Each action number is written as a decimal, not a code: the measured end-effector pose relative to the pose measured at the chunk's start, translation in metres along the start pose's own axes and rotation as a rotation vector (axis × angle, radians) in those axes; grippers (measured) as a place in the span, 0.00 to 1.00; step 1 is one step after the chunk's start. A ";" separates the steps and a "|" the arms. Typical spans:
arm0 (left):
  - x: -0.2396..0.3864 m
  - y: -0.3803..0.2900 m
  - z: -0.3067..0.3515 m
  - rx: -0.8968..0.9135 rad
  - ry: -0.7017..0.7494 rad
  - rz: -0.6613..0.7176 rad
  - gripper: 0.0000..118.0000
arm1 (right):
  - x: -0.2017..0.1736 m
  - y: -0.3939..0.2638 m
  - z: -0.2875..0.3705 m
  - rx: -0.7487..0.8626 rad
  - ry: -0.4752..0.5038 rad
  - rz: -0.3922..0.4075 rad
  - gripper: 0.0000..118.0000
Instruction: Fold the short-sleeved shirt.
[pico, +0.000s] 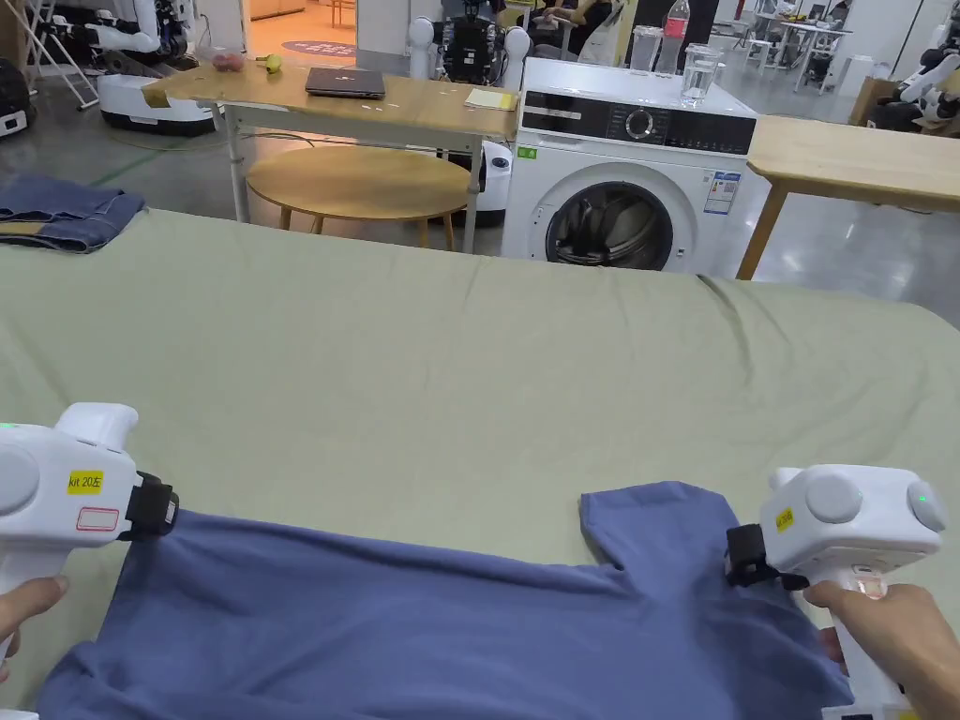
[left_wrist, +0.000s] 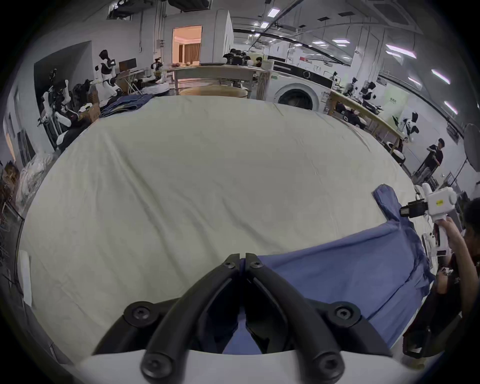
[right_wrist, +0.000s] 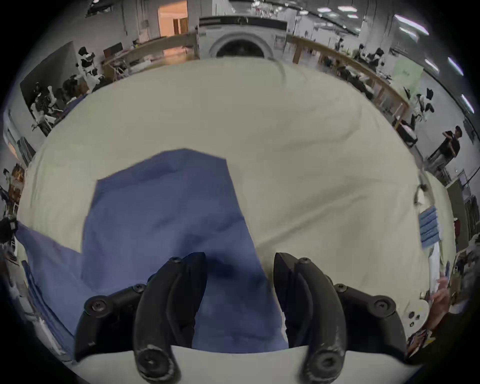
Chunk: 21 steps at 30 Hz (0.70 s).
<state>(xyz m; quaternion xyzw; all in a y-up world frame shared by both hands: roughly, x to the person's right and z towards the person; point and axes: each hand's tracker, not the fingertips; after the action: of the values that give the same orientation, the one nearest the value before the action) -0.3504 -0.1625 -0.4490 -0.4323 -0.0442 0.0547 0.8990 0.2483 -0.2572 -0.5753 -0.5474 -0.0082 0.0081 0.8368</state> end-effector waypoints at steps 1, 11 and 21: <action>0.001 -0.001 0.000 -0.001 0.002 -0.003 0.00 | 0.001 0.000 -0.004 -0.021 0.024 -0.024 0.45; 0.006 -0.008 -0.001 -0.009 0.005 0.003 0.00 | -0.002 -0.012 0.011 0.044 0.042 0.005 0.00; -0.005 -0.022 0.049 0.052 -0.026 0.021 0.00 | 0.002 -0.066 0.119 0.266 0.099 -0.027 0.00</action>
<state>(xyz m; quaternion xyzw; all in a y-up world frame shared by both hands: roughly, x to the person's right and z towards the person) -0.3597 -0.1395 -0.4012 -0.4083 -0.0500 0.0708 0.9087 0.2484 -0.1748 -0.4670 -0.4312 0.0269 -0.0295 0.9014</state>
